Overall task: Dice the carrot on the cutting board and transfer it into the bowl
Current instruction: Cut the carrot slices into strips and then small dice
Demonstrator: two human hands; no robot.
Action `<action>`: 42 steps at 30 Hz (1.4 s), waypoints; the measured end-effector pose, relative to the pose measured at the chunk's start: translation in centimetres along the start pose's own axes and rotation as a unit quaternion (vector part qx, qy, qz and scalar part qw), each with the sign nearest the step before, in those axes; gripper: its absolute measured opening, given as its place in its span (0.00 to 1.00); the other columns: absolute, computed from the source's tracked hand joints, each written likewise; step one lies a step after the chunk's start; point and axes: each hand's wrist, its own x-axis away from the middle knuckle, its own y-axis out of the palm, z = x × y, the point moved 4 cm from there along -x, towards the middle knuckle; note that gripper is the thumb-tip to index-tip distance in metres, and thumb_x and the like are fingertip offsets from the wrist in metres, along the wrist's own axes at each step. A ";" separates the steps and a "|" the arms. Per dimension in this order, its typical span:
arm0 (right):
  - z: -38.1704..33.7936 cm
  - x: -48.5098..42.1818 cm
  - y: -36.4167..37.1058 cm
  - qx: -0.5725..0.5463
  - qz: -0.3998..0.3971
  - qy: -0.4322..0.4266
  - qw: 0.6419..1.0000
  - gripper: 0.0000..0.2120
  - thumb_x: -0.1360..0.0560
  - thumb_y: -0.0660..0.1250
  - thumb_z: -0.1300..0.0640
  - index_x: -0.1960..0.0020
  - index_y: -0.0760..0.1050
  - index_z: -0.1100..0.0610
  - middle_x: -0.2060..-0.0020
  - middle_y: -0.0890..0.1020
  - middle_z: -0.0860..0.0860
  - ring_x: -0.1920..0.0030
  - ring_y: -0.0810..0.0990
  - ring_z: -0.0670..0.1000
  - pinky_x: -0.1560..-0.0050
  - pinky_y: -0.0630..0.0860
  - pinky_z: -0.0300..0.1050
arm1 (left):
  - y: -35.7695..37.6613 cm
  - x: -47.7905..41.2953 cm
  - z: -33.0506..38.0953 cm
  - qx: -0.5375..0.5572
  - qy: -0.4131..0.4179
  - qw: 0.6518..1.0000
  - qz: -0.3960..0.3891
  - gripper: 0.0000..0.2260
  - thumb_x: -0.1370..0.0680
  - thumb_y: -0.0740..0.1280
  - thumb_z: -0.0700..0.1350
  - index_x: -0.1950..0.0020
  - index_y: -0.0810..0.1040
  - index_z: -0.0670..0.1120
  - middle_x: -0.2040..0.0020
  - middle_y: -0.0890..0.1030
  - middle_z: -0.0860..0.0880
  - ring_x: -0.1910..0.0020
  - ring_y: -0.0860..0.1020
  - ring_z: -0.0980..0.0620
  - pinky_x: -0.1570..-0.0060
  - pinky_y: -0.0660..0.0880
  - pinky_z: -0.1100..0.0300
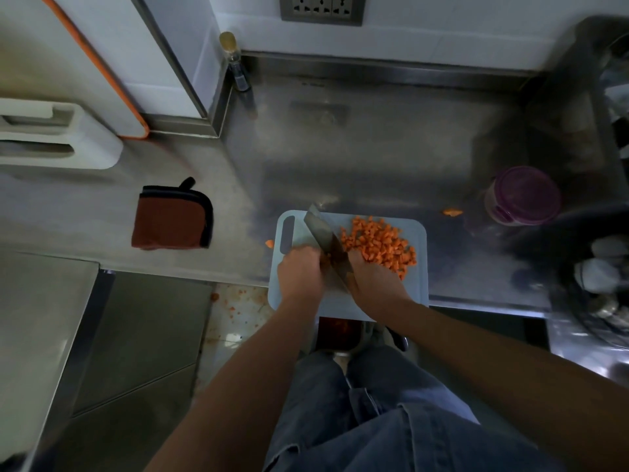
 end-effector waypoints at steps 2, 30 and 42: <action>0.4 -0.2 -0.6 -0.023 0.038 0.008 0.999 0.09 0.19 0.56 0.57 0.40 0.63 0.56 0.63 0.75 0.51 0.63 0.77 0.54 0.64 0.74 0.48 | -0.1 0.1 0.0 0.011 -0.005 1.000 -0.009 0.07 0.21 0.64 0.44 0.50 0.82 0.48 0.53 0.81 0.48 0.53 0.79 0.47 0.55 0.73 0.56; 3.3 1.8 -3.4 -0.118 0.130 0.019 0.984 0.05 0.22 0.61 0.57 0.47 0.67 0.53 0.69 0.77 0.52 0.71 0.75 0.51 0.73 0.65 0.44 | -1.7 -0.5 3.1 -0.088 0.071 0.994 0.011 0.10 0.24 0.62 0.37 0.50 0.81 0.47 0.53 0.76 0.47 0.50 0.75 0.47 0.59 0.71 0.56; 3.3 1.3 -3.4 -0.131 0.135 0.036 0.982 0.14 0.22 0.61 0.54 0.38 0.68 0.57 0.64 0.80 0.52 0.66 0.77 0.50 0.67 0.76 0.51 | -2.8 0.1 2.2 -0.036 0.165 0.985 0.021 0.07 0.22 0.66 0.48 0.48 0.82 0.49 0.52 0.78 0.49 0.49 0.75 0.50 0.60 0.64 0.60</action>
